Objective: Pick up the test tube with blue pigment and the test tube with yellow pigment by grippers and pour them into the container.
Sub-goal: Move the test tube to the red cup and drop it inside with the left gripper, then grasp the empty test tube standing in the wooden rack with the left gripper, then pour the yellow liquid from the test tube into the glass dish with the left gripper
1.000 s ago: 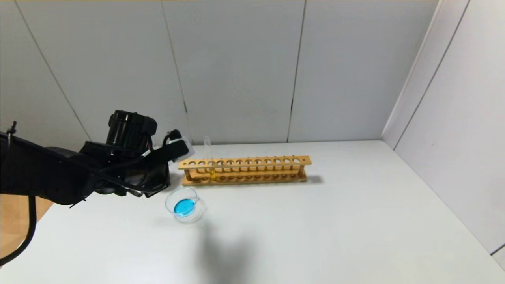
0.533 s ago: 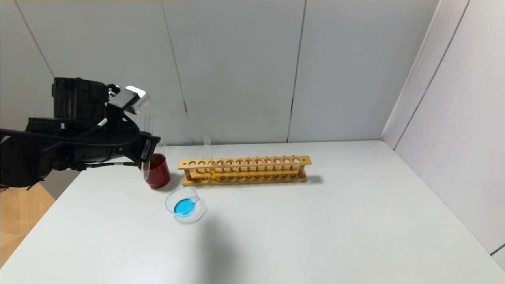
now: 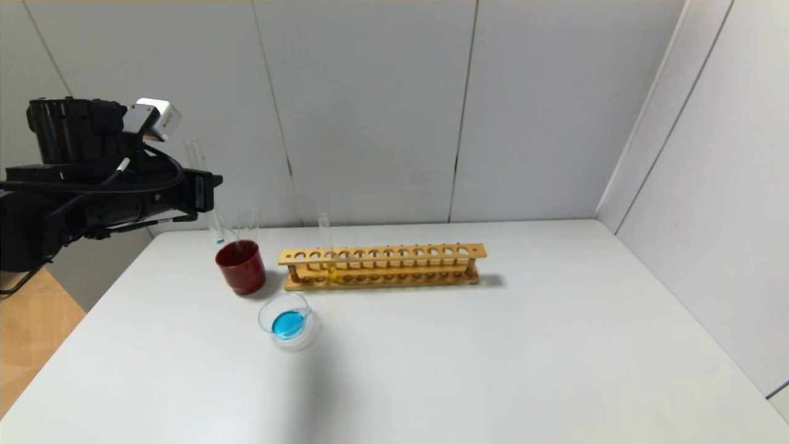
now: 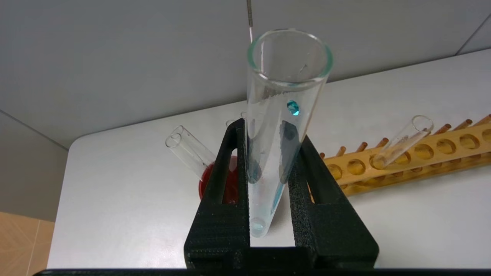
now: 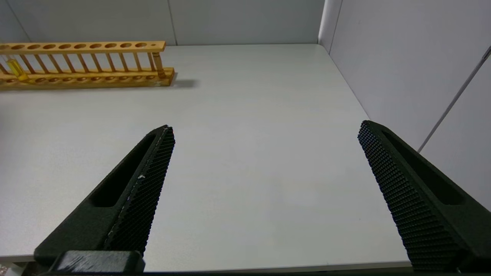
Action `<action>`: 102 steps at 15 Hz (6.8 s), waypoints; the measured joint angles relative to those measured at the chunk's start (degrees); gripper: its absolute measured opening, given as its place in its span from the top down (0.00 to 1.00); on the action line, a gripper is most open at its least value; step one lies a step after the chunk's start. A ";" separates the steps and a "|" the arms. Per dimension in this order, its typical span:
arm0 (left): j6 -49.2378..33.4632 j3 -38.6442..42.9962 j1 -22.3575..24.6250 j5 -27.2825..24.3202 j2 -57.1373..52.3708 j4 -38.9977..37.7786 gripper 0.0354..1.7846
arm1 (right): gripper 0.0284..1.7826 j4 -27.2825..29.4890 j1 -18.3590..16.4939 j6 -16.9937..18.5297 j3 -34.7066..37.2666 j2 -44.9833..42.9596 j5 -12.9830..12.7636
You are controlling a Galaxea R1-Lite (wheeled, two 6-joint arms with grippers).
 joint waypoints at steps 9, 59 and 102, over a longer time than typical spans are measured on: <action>-1.52 -1.79 2.07 -0.59 9.68 -8.72 0.82 | 0.02 -0.02 0.00 0.01 0.00 0.00 0.00; 4.82 11.26 -1.02 -29.20 0.89 -12.28 0.02 | 0.02 0.00 0.00 0.00 0.00 0.00 0.00; 4.55 -9.96 -9.70 -29.28 33.48 -18.14 0.83 | 0.02 -0.02 0.00 0.00 0.00 0.00 0.02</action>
